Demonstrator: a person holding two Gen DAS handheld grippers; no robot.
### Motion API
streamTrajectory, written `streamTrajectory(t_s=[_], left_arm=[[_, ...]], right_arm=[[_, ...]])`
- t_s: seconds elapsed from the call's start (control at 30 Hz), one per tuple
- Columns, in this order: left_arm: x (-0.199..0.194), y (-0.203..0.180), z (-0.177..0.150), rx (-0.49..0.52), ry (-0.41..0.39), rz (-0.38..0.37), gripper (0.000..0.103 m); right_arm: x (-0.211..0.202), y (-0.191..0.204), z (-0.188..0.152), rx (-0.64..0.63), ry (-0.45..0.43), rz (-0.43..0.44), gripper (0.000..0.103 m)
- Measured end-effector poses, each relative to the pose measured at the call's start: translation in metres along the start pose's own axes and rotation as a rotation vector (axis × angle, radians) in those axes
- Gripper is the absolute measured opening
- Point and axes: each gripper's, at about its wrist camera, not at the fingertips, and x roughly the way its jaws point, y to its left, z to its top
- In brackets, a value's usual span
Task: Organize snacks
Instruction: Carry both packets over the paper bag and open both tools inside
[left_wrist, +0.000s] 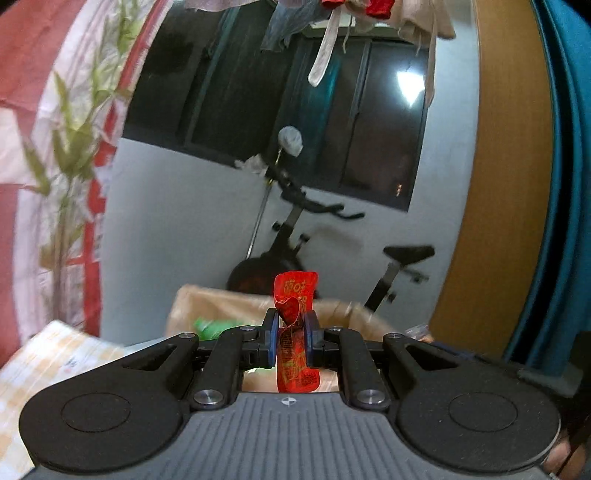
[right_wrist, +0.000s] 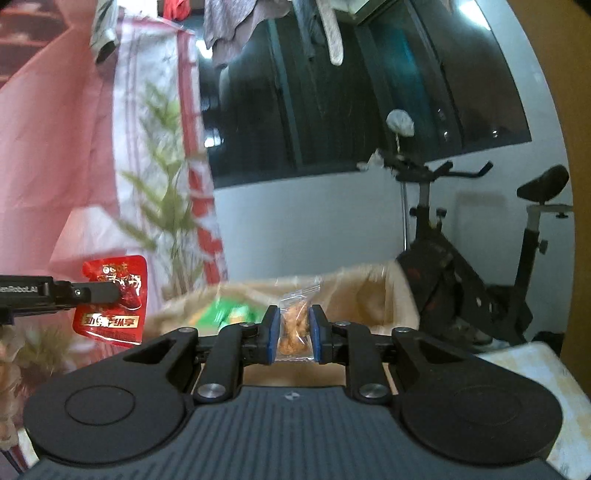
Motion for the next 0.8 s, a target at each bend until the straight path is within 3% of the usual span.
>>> streamTrajectory(t_s=[0.23,0.33,0.47,0.53,0.6,0.7,0.8], left_arm=[[0.077,-0.024,0.009,-0.025,0.084,-0.026,0.015],[0.096,-0.022,0.005,-0.041,0.119,-0.038,0.015],[0.118,-0.029,-0.004,0.013,0.163,-0.030,0.016],[0.124,-0.030,-0.007,0.022,0.178,-0.027,0.023],[0.127,-0.029,-0.008,0.029,0.186,-0.006,0.053],[0.119,-0.025,-0.008,0.040,0.170,0.013,0.056],[0.106,-0.017,-0.004,0.048,0.175,0.023,0.057]], right_arm=[[0.055,-0.018,0.015,-0.029,0.059,-0.033,0.019],[0.064,-0.027,0.010,0.003,0.095,-0.043,0.019],[0.069,-0.033,0.003,0.020,0.107,-0.039,0.019],[0.069,-0.036,0.002,0.025,0.117,-0.045,0.021],[0.069,-0.037,0.000,0.035,0.120,-0.051,0.022],[0.062,-0.039,0.000,0.037,0.112,-0.059,0.030],[0.053,-0.038,0.001,0.039,0.094,-0.060,0.030]])
